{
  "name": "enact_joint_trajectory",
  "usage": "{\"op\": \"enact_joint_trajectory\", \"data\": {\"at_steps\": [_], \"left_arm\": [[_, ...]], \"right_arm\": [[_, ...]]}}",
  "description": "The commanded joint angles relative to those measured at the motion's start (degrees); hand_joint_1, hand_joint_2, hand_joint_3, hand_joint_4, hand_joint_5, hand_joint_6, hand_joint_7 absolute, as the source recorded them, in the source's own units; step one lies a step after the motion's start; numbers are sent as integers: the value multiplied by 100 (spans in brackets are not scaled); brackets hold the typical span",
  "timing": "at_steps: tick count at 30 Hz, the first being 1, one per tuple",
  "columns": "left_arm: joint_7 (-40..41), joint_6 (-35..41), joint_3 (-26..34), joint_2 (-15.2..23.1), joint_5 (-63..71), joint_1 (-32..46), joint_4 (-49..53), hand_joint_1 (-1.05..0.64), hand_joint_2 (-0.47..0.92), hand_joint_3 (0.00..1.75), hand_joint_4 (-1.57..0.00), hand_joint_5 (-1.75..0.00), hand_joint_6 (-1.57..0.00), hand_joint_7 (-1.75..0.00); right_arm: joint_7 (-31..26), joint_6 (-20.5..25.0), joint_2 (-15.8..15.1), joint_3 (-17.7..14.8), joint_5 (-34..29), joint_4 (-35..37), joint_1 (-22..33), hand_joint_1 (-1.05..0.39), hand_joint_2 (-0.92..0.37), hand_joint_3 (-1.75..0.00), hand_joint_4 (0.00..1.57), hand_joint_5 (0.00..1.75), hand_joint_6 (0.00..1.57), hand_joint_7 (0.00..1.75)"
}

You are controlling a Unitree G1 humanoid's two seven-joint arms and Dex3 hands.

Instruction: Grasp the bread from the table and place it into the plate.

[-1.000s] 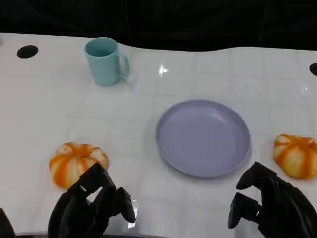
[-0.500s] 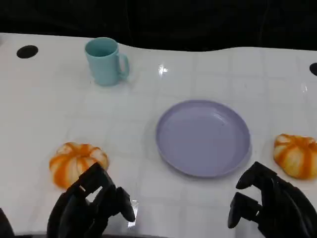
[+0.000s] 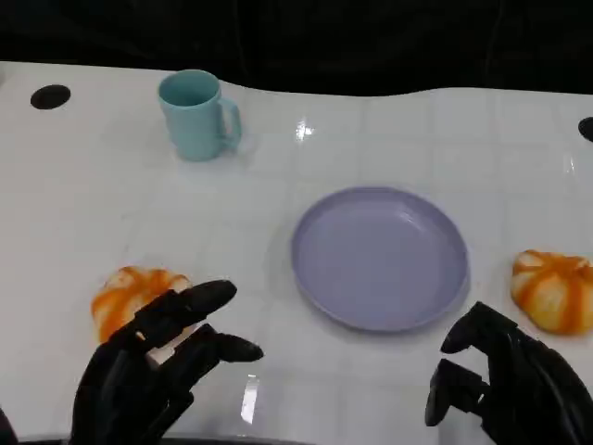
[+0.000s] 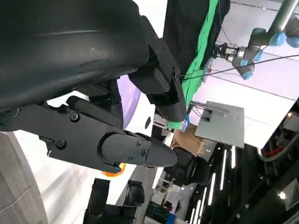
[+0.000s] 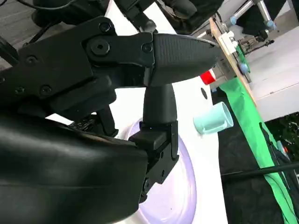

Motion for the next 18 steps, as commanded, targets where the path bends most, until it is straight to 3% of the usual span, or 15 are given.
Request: {"op": "enact_joint_trajectory", "data": {"at_steps": [1,7,18], "left_arm": [[150,-320,-8,182,371,60,-201,-49,92,13,-44,-83,-66,-4],[365,-808,-62,353,1000,84,-346,-49,92,14,-31,-73,-53,0],[1050,-1108,-237,785,2139,225,-904,-46,92,3,-22,-35,-33,0]], "right_arm": [[-28,-66,-41,-29,-17,-59,16,-54,-91,-54,75,175,47,175],[2,-66,-42,-30,5,-68,31,-53,-91,-54,74,175,46,175],[-36,-35,-28,-23,-1,-89,33,-54,-90,-52,74,175,45,175]]}}
